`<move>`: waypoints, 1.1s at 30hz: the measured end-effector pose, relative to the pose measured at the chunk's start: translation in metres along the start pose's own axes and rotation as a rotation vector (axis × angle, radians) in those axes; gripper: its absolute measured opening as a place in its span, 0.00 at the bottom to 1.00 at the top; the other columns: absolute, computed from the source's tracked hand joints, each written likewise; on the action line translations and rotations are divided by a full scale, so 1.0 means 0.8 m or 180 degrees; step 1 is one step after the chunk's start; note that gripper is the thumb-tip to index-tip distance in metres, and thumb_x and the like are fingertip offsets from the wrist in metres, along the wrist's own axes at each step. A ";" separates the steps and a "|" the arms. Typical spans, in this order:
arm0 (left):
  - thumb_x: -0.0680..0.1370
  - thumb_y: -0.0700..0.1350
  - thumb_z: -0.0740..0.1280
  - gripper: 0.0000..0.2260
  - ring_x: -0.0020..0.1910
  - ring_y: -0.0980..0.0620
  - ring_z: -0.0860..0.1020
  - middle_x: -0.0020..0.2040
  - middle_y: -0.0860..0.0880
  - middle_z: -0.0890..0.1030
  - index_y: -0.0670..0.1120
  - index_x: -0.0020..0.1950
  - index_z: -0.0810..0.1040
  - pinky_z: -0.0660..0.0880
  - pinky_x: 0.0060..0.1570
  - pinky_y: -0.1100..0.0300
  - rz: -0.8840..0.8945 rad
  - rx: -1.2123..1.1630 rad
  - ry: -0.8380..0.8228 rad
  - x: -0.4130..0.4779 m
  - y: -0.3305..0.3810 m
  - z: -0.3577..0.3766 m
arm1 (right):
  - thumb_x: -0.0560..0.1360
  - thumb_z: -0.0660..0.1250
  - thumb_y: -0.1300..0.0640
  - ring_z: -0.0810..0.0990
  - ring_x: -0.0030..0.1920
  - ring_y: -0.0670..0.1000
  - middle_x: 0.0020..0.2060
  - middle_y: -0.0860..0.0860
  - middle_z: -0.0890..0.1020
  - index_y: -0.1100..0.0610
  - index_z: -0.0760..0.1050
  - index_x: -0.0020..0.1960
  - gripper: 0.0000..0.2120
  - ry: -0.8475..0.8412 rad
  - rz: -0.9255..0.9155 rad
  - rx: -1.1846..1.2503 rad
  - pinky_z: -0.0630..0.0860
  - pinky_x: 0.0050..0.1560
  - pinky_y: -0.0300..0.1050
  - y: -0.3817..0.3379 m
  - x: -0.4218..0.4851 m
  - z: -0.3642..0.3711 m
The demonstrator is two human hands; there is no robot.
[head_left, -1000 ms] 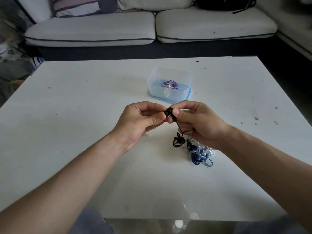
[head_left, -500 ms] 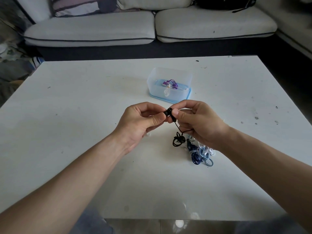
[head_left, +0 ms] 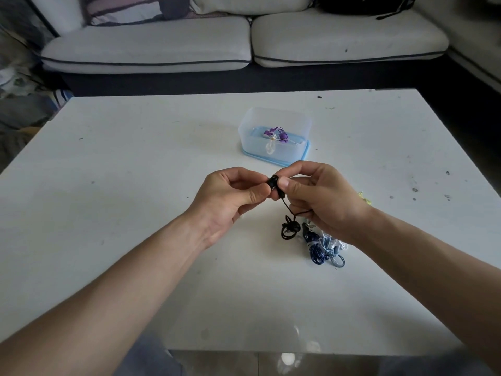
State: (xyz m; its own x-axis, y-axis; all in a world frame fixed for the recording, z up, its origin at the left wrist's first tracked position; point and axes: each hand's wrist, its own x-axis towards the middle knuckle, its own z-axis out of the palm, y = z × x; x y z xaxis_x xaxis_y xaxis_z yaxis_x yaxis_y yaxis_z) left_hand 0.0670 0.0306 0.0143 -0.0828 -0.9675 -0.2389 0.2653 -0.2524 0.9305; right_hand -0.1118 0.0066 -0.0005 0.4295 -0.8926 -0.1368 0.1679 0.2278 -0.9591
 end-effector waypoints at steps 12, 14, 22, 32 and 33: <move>0.64 0.34 0.71 0.07 0.36 0.49 0.84 0.35 0.42 0.84 0.41 0.39 0.78 0.79 0.40 0.65 0.0090 -0.0048 -0.0043 0.001 -0.001 0.002 | 0.72 0.69 0.60 0.57 0.27 0.48 0.35 0.60 0.82 0.62 0.78 0.46 0.06 -0.0040 0.0180 0.0083 0.61 0.26 0.36 -0.008 -0.001 -0.002; 0.64 0.34 0.71 0.07 0.36 0.49 0.84 0.35 0.42 0.84 0.41 0.40 0.78 0.79 0.41 0.65 0.0084 -0.0045 -0.0025 0.003 -0.002 0.003 | 0.74 0.68 0.61 0.57 0.27 0.48 0.35 0.60 0.82 0.62 0.78 0.46 0.04 -0.0025 0.0183 0.0125 0.61 0.26 0.36 -0.006 -0.001 -0.001; 0.65 0.34 0.70 0.05 0.35 0.51 0.84 0.35 0.43 0.84 0.42 0.38 0.80 0.79 0.39 0.66 -0.0311 -0.0395 -0.0010 0.000 -0.002 0.004 | 0.76 0.68 0.65 0.59 0.24 0.47 0.32 0.57 0.82 0.62 0.79 0.45 0.02 0.0002 -0.0045 -0.0213 0.62 0.27 0.38 -0.009 0.000 -0.003; 0.70 0.31 0.69 0.05 0.35 0.51 0.84 0.34 0.43 0.84 0.41 0.41 0.78 0.79 0.40 0.66 -0.0147 -0.0081 0.0120 0.000 -0.002 0.006 | 0.78 0.67 0.64 0.59 0.25 0.48 0.35 0.61 0.82 0.62 0.79 0.45 0.04 0.0104 0.0016 -0.0102 0.62 0.26 0.38 -0.005 -0.001 0.001; 0.70 0.31 0.70 0.06 0.35 0.50 0.84 0.33 0.42 0.84 0.41 0.41 0.78 0.79 0.40 0.66 -0.0096 -0.0009 0.0141 0.000 -0.001 0.005 | 0.78 0.66 0.64 0.58 0.25 0.48 0.35 0.61 0.82 0.62 0.78 0.46 0.04 0.0075 0.0127 0.0016 0.61 0.26 0.37 -0.004 -0.002 0.002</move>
State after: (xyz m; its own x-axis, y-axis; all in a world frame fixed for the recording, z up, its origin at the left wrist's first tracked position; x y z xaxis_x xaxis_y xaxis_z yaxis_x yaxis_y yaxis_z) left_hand 0.0627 0.0307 0.0144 -0.0483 -0.9591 -0.2789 0.2661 -0.2815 0.9219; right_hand -0.1117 0.0077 0.0031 0.4150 -0.8917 -0.1807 0.1555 0.2652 -0.9516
